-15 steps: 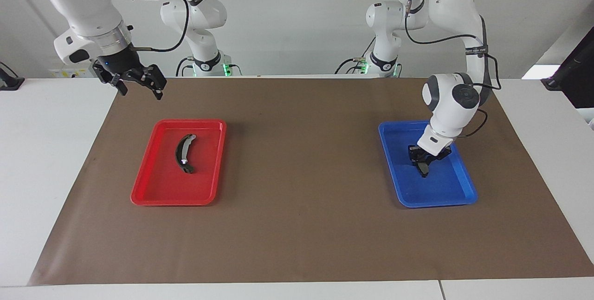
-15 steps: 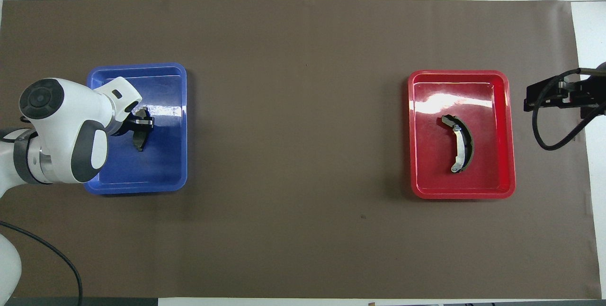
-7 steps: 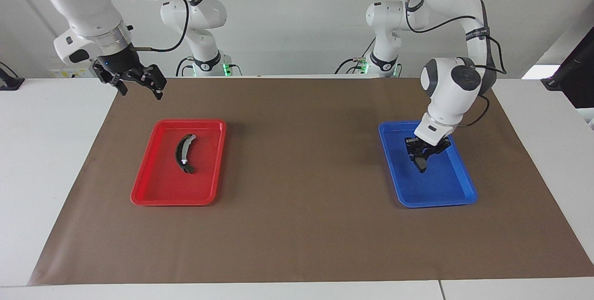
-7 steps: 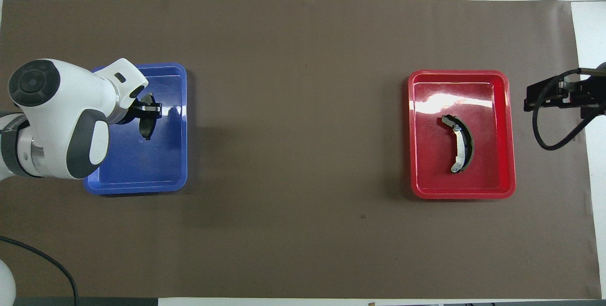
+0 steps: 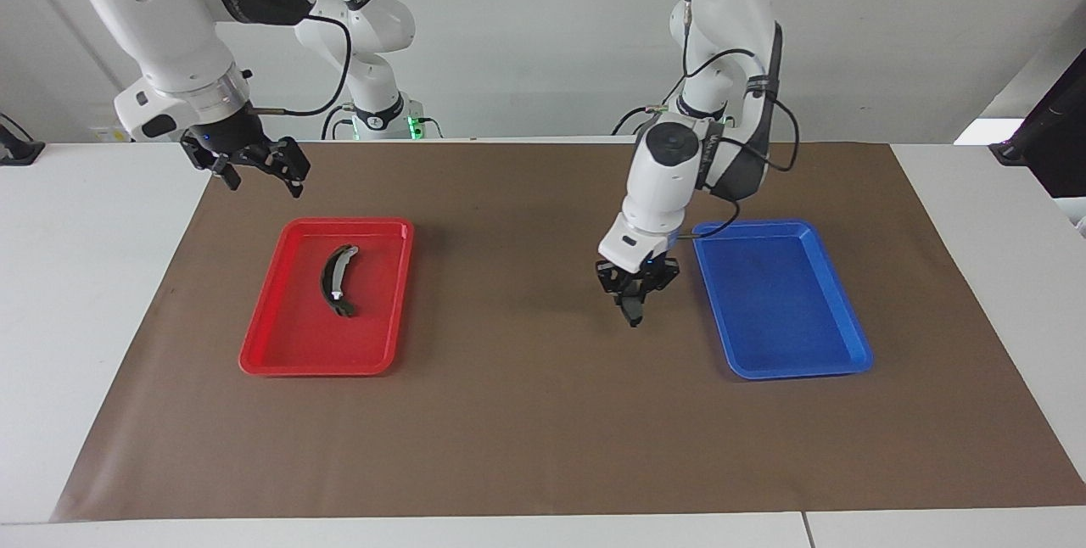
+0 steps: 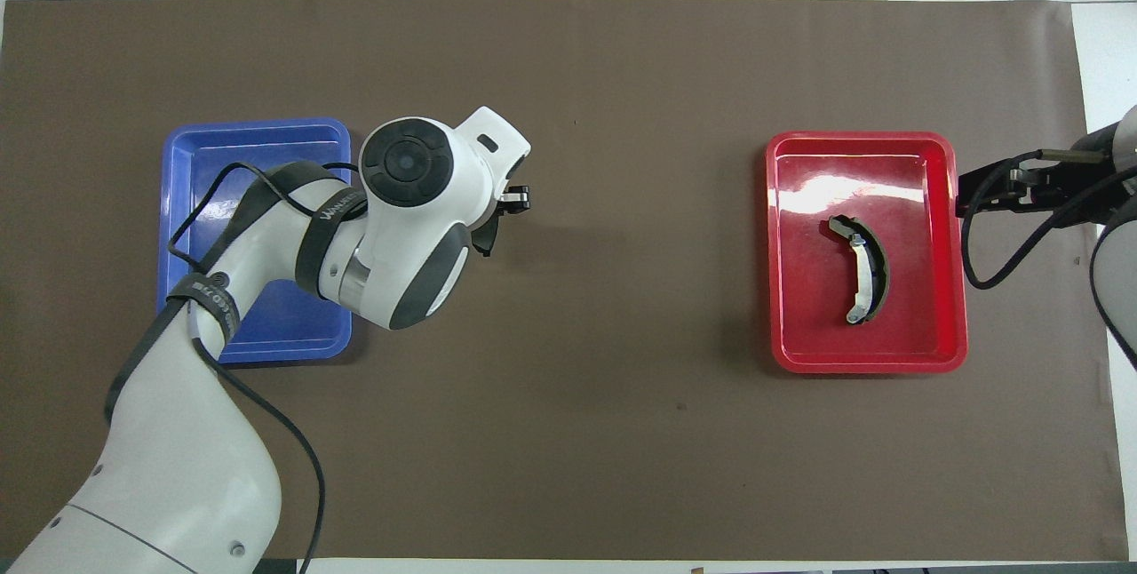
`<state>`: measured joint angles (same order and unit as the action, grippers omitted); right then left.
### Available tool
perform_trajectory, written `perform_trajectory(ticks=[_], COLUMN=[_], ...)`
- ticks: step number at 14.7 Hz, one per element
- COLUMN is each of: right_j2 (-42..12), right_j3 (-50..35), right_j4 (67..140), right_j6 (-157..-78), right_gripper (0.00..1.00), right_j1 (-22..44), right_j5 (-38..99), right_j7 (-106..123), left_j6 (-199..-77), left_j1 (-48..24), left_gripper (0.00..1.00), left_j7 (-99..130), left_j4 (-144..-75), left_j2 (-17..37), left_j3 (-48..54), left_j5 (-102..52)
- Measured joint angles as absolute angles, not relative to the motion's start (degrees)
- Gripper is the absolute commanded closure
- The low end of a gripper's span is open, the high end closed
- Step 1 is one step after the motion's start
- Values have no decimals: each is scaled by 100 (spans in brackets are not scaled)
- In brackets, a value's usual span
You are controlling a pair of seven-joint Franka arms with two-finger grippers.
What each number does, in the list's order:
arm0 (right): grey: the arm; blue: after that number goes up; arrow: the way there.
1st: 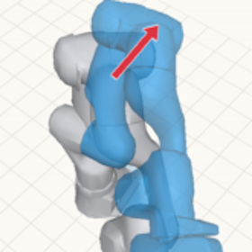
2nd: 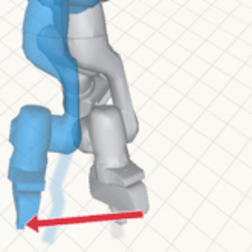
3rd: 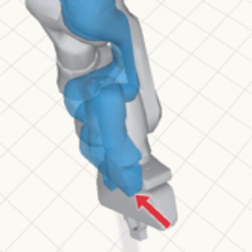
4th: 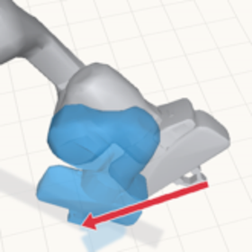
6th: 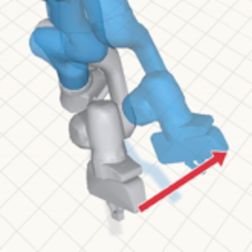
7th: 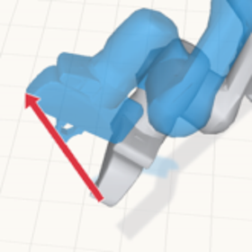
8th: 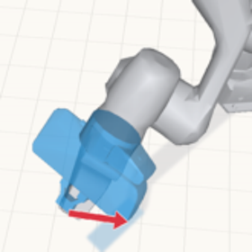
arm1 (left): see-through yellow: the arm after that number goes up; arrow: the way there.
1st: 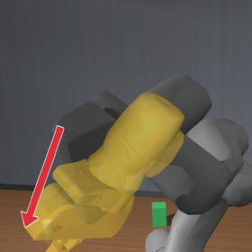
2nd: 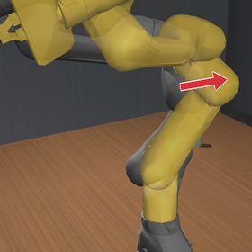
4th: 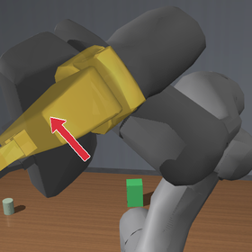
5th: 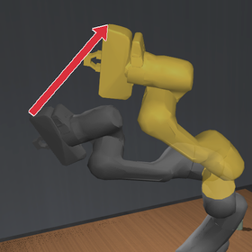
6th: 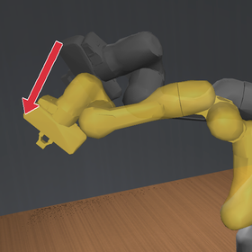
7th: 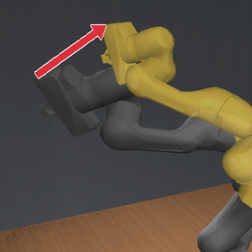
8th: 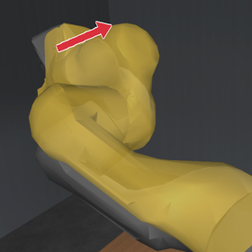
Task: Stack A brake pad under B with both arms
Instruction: 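Set the small pad mid-table with the left gripper while the right gripper reaches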
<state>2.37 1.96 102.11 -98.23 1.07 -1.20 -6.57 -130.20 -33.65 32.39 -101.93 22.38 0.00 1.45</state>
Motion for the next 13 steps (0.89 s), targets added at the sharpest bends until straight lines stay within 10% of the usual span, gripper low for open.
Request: perform_trajectory(ticks=[3, 6, 13], right_j2=[207, 3, -368], right_j3=[202, 198, 204], right_j4=[11143, 11957, 13112], right_j6=[-10856, -12205, -13854], right_gripper=[1, 1, 1], right_j1=[104, 115, 63], right_j5=[67, 210, 219], right_j7=[-325, 49, 729], left_j6=[-13078, -13081, -12998], left_j1=[-3707, -3826, -3670], left_gripper=[74, 4, 0], left_j7=[3444, 3445, 3376], left_j4=[-9780, -9718, -9781], left_j2=[2794, 2925, 2540], left_j3=[-1, 5, -95], left_j5=[145, 145, 145])
